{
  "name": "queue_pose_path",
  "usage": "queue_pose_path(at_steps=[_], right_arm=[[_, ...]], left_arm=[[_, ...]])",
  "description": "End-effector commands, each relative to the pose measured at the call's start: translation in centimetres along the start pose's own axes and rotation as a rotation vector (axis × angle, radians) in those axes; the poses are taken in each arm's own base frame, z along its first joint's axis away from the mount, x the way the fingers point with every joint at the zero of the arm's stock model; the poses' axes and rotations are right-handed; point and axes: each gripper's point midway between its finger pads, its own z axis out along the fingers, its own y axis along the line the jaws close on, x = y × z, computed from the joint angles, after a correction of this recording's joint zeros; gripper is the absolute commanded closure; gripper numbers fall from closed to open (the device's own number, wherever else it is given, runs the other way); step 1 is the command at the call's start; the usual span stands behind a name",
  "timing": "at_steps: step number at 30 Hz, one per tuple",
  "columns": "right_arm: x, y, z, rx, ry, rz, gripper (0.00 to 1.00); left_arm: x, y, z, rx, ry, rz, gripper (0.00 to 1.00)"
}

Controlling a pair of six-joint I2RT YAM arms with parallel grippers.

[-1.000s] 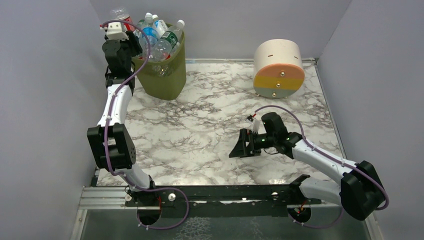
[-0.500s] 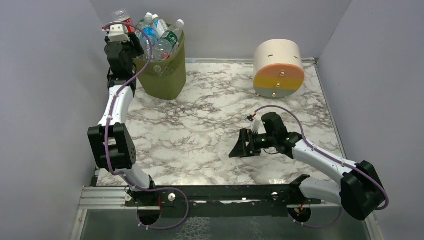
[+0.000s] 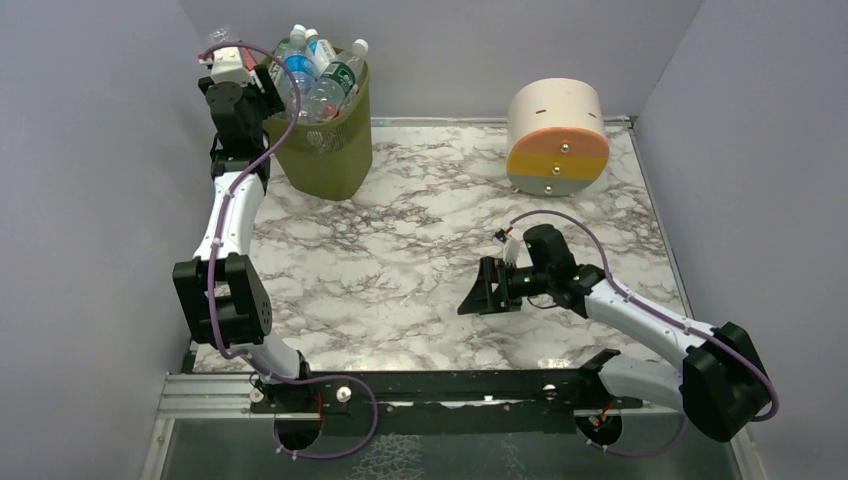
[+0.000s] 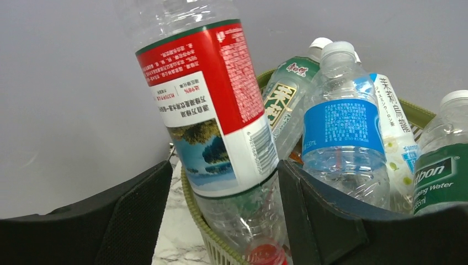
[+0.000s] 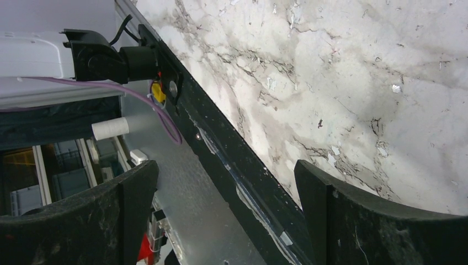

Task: Put the plastic bottles in the bin
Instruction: Place the plastic bottle in the trash bin, then reset both arms

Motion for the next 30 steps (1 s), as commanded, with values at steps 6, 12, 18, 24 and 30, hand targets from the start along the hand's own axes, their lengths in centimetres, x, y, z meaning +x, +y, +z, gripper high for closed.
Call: queue_pose_path(at_steps=[6, 12, 18, 24, 30], right_arm=[[-0.3, 0.7, -0.3, -0.025, -0.027, -0.026, 0.03], [-0.3, 1.1, -0.6, -0.032, -0.035, -0.035, 0.03], [-0.5, 1.6, -1.1, -0.035, -0.046, -0.047, 0.03], [-0.9, 2.0, -1.5, -0.028, -0.067, -0.065, 0.02], [-1.6, 2.2, -2.1, 0.009, -0.092, -0.092, 0.0]], left_arm=[[-5.2, 1.7, -2.8, -0.076, -0.038, 0.008, 0.21], [-5.1, 2.1, -4.1, -0.089, -0.028, -0.001, 0.2], [-5.9, 2.1, -5.7, -0.088, -0.018, -0.035, 0.2], [-7.0, 1.2, -8.7, -0.036, -0.01, -0.078, 0.01], [-5.8, 0.4, -11.2, -0.004, 0.037, -0.148, 0.01]])
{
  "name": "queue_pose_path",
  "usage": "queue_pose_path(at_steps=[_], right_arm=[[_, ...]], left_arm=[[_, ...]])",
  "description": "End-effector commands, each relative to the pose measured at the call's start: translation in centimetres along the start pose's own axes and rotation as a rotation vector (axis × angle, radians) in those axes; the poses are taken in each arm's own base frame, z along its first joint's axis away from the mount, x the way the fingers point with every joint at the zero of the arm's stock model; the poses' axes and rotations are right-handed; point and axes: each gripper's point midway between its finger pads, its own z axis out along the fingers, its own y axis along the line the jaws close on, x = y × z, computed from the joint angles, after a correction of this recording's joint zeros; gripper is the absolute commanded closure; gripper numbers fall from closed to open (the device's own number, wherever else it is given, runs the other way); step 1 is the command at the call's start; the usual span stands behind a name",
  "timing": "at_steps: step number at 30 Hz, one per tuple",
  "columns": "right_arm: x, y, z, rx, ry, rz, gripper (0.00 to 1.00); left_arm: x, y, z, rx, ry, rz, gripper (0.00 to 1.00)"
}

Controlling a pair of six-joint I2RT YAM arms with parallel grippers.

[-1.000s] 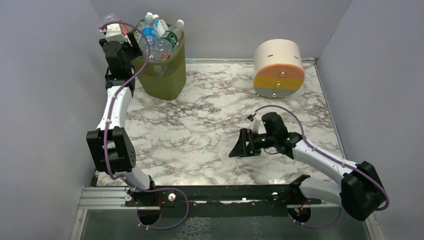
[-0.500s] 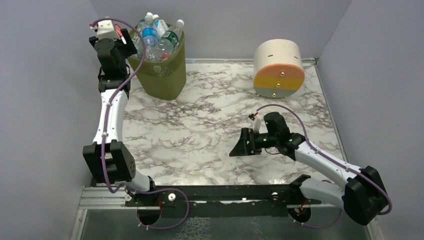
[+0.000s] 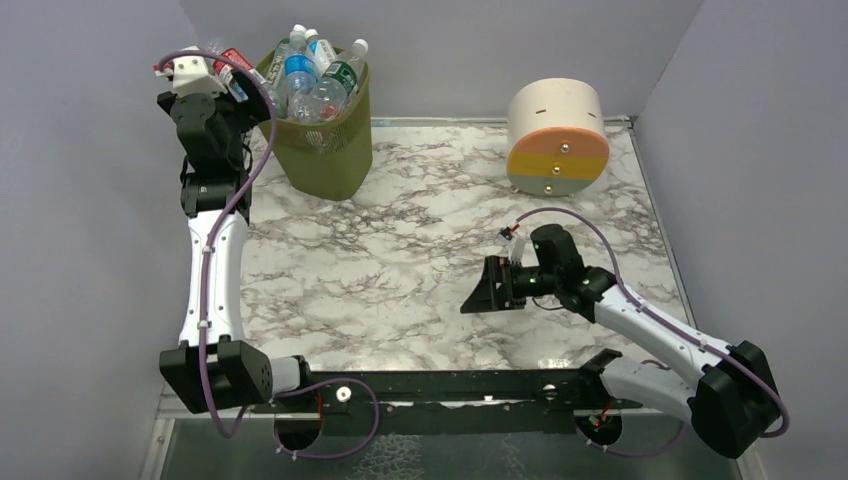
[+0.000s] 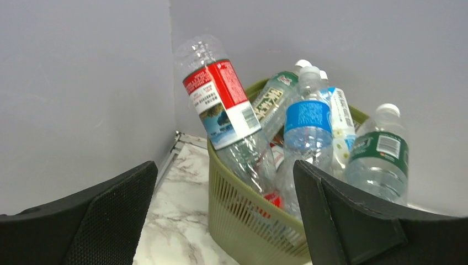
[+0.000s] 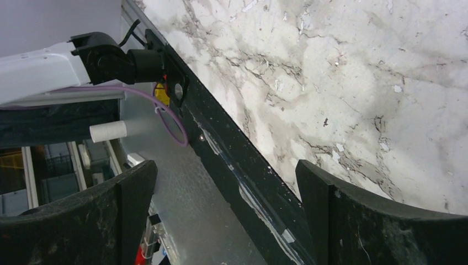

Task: Put the plastic bottles in the bin
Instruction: Reset both arms

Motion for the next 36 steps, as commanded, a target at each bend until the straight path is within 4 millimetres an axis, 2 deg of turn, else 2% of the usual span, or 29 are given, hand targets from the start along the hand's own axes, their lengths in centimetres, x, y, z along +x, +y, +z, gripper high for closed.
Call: queue_pose_path(at_steps=[1, 2, 6, 14, 21, 25, 27, 32, 36], right_arm=[[-1.6, 0.9, -0.9, 0.034, -0.057, -0.058, 0.0], [-1.9, 1.0, -1.0, 0.042, -0.064, -0.065, 0.0], [-2.9, 1.3, -1.5, 0.077, -0.091, -0.084, 0.0], [-4.0, 1.4, -2.4, 0.124, -0.147, -0.106, 0.0], [-4.9, 0.7, -3.5, 0.186, -0.234, -0.135, 0.0], [-6.9, -0.3, -5.2, 0.292, -0.36, -0.203, 0.0], [-8.4, -0.5, -6.7, 0.348, -0.455, -0.257, 0.0], [-11.0, -1.6, -10.2, 0.513, -0.624, -0.327, 0.0], [-12.8, -1.5, -12.2, 0.593, -0.712, -0.362, 0.01]], left_arm=[[1.9, -0.6, -2.2, 0.044, 0.061, -0.082, 0.01], [2.8, -0.7, -2.6, 0.052, 0.077, -0.094, 0.01], [4.3, -0.7, -4.3, 0.064, 0.106, -0.126, 0.01], [4.8, -0.3, -9.2, 0.08, 0.163, -0.091, 0.01], [9.6, -0.8, -10.3, 0.121, 0.302, -0.114, 0.01], [12.5, -1.0, -10.8, 0.149, 0.33, -0.126, 0.01], [13.5, -1.1, -11.0, 0.166, 0.337, -0.129, 0.01], [14.6, -1.7, -11.3, 0.222, 0.348, -0.114, 0.01], [14.7, -2.5, -11.7, 0.278, 0.326, -0.119, 0.01]])
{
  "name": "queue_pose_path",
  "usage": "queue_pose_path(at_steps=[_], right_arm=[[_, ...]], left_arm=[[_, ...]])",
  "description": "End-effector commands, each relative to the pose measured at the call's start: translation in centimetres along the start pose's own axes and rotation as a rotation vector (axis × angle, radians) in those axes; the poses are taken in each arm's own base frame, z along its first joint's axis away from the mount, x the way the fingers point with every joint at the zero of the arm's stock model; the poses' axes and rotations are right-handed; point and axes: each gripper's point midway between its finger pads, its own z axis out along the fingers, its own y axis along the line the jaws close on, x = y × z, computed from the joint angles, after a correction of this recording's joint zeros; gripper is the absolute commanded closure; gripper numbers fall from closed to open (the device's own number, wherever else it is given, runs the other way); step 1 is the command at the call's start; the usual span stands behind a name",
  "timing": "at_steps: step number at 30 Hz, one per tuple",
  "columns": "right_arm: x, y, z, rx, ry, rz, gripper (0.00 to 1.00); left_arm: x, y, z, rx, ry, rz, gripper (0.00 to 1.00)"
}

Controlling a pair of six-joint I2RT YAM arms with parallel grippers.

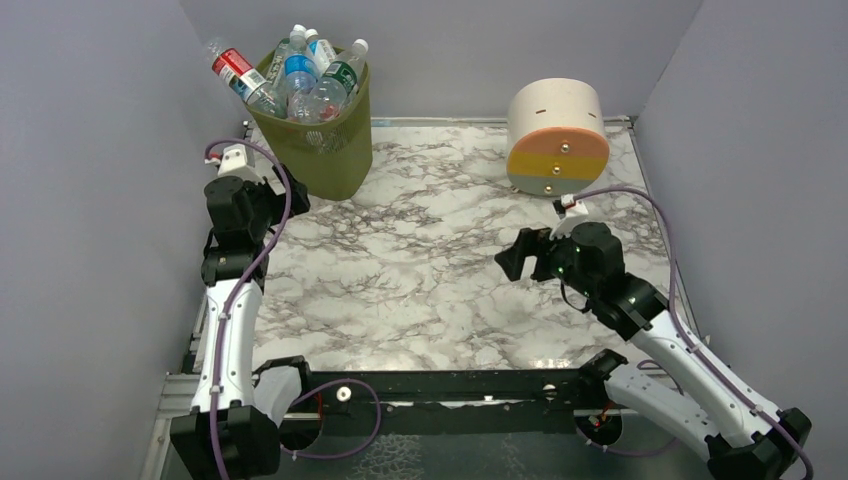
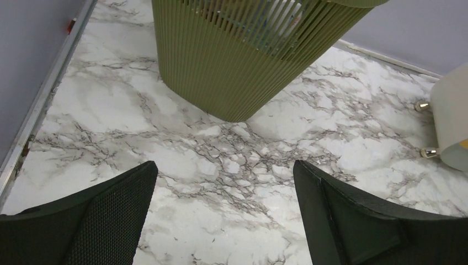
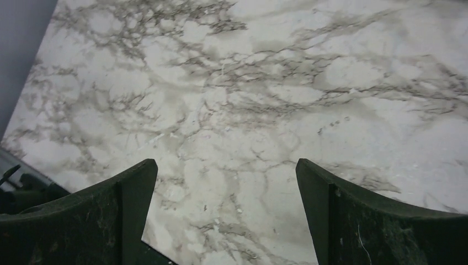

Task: Put the plastic bottles in the bin
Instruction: Reset both arms

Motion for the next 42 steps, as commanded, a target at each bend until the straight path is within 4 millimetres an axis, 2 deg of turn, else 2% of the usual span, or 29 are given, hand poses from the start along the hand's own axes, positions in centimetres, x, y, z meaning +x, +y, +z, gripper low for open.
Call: queue_pose_path(at_steps=[1, 6, 11, 15, 18, 22, 26, 31, 34, 42], right_arm=[[-4.7, -2.5, -0.8, 0.173, -0.177, -0.085, 0.01], [-7.2, -3.5, 0.1, 0.24, -0.279, -0.116, 0.0], [-8.0, -4.7, 3.3, 0.284, -0.29, -0.12, 0.01], [-8.0, -6.8, 6.4, 0.297, -0.264, -0.078, 0.01], [-8.0, -9.8, 7.9, 0.332, -0.243, -0.038, 0.01], [-7.6, -15.8, 7.1, 0.417, -0.282, 0.114, 0.01], [-6.8, -19.9, 5.1, 0.546, -0.392, 0.171, 0.01], [-5.7, -23.1, 2.9, 0.722, -0.48, 0.105, 0.01], [-5.5, -24.2, 1.9, 0.785, -0.538, 0.064, 0.01], [-4.4, -25.9, 4.6, 0.787, -0.527, 0.008, 0.01]], left_arm=[[-1.7, -2.1, -0.6, 0.125, -0.102, 0.025, 0.01], [0.8, -2.7, 1.6, 0.194, -0.077, 0.013, 0.01], [4.3, -1.6, 4.2, 0.154, -0.033, 0.038, 0.01], [7.1, -0.9, 5.9, 0.12, -0.044, 0.085, 0.01], [9.0, -0.1, 6.9, 0.096, -0.033, 0.148, 0.01], [10.4, 1.8, 7.8, 0.021, -0.029, 0.193, 0.01], [11.4, 2.9, 8.5, -0.01, -0.049, 0.227, 0.01], [12.7, 3.9, 9.4, -0.029, -0.051, 0.261, 0.01], [13.6, 4.4, 10.1, -0.038, -0.047, 0.282, 0.01], [14.3, 3.9, 11.6, 0.006, -0.054, 0.288, 0.01]])
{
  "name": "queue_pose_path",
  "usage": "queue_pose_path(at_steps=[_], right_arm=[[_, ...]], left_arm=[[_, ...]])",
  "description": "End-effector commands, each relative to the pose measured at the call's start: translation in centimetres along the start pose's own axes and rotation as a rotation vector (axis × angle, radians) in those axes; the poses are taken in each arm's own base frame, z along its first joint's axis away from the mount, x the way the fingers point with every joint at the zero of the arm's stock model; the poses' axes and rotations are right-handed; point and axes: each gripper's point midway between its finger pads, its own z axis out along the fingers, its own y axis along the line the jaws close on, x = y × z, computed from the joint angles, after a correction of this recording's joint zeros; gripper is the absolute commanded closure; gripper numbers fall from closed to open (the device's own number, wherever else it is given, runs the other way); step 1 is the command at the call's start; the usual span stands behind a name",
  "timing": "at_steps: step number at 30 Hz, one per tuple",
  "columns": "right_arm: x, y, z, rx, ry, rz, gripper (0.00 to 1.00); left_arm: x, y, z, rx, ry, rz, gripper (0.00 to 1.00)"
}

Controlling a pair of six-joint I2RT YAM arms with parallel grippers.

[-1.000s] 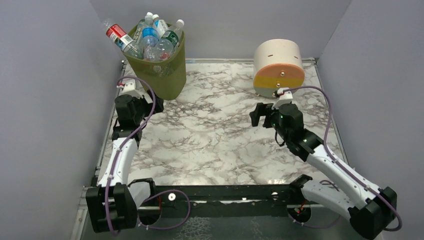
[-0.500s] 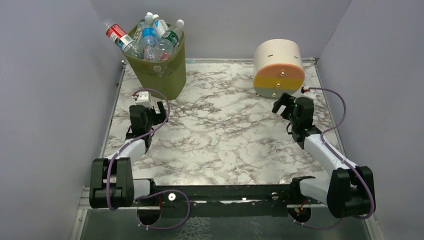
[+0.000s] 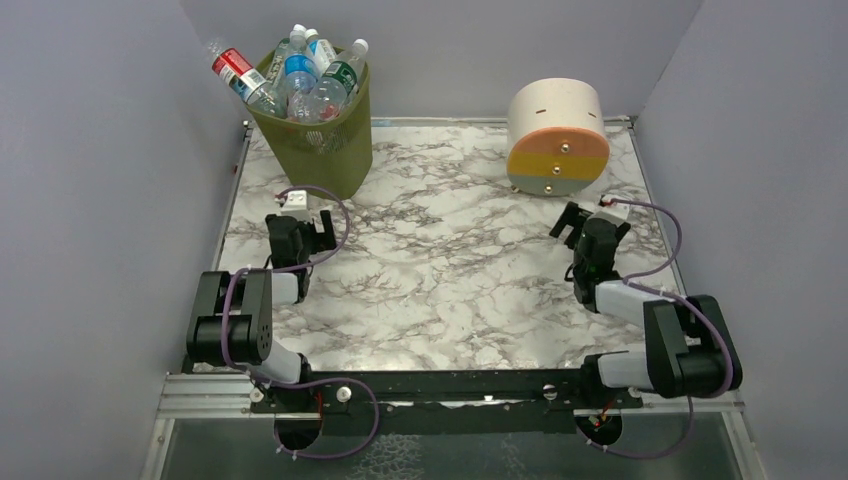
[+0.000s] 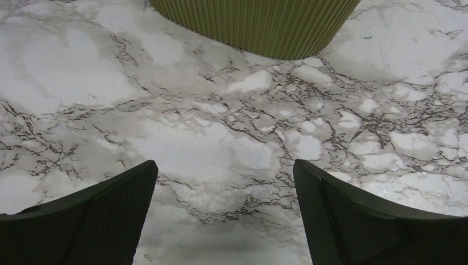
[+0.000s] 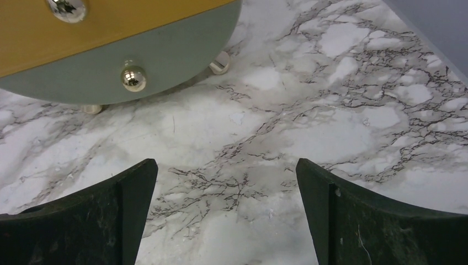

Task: Put the plastic bottles in the bin
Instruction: Reset both arms

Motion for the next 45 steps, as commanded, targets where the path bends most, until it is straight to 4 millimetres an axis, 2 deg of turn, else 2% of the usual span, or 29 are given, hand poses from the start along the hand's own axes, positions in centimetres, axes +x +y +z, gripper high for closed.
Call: queue_pose_path(at_steps=[1, 5, 7, 9, 12, 17, 19, 22, 23, 26, 28, 34, 38, 40, 43, 45], right_arm=[[-1.7, 0.4, 1.3, -0.004, -0.104, -0.018, 0.01], [0.6, 0.7, 1.3, -0.057, -0.095, -0.049, 0.01], [0.4, 1.4, 0.9, -0.125, -0.147, -0.078, 0.01], [1.1, 2.5, 1.1, -0.182, -0.099, -0.118, 0.0], [0.9, 3.1, 0.7, -0.22, -0.135, -0.141, 0.0], [1.0, 4.1, -1.2, -0.321, -0.182, -0.173, 0.0], [1.8, 4.8, -2.0, -0.386, -0.196, -0.202, 0.01], [1.1, 5.2, -2.1, -0.385, -0.256, -0.207, 0.0], [2.3, 5.4, -1.9, -0.397, -0.19, -0.229, 0.0], [1.9, 6.5, -1.8, -0.436, -0.222, -0.254, 0.0], [2.5, 6.6, -1.8, -0.442, -0.188, -0.273, 0.0], [2.4, 6.7, -1.6, -0.441, -0.195, -0.272, 0.0], [2.4, 6.7, -1.4, -0.434, -0.189, -0.274, 0.0], [2.4, 6.7, -1.4, -0.434, -0.19, -0.272, 0.01], [2.5, 6.7, -1.3, -0.434, -0.187, -0.272, 0.0], [2.4, 6.8, -1.3, -0.434, -0.188, -0.272, 0.0]], left_arm=[[-2.4, -0.1, 0.8, 0.008, -0.108, 0.012, 0.01], [-2.8, -0.3, 1.4, 0.016, -0.13, 0.018, 0.01], [-2.9, -0.5, 1.3, 0.021, -0.135, 0.027, 0.01], [-2.9, -0.6, 1.1, 0.016, -0.138, 0.029, 0.01], [-2.9, -0.6, 1.1, 0.016, -0.14, 0.028, 0.01], [-2.9, -0.8, 0.9, 0.02, -0.145, 0.035, 0.01], [-3.0, -0.9, 0.8, 0.024, -0.15, 0.038, 0.01], [-2.9, -1.0, 0.2, 0.033, -0.161, 0.031, 0.01], [-3.0, -1.1, -0.1, 0.035, -0.168, 0.026, 0.01], [-2.9, -1.4, -0.6, 0.055, -0.176, 0.028, 0.01], [-3.0, -1.3, -0.5, 0.049, -0.176, 0.033, 0.01], [-3.7, -0.5, 0.1, 0.002, -0.218, 0.049, 0.01], [-3.0, -0.3, -0.2, -0.046, -0.239, 0.065, 0.01], [-2.7, -0.9, 0.4, -0.012, -0.235, 0.09, 0.01], [-2.4, -2.2, -0.6, 0.068, -0.287, 0.134, 0.01], [-2.5, -1.9, -1.5, 0.052, -0.316, 0.121, 0.01]])
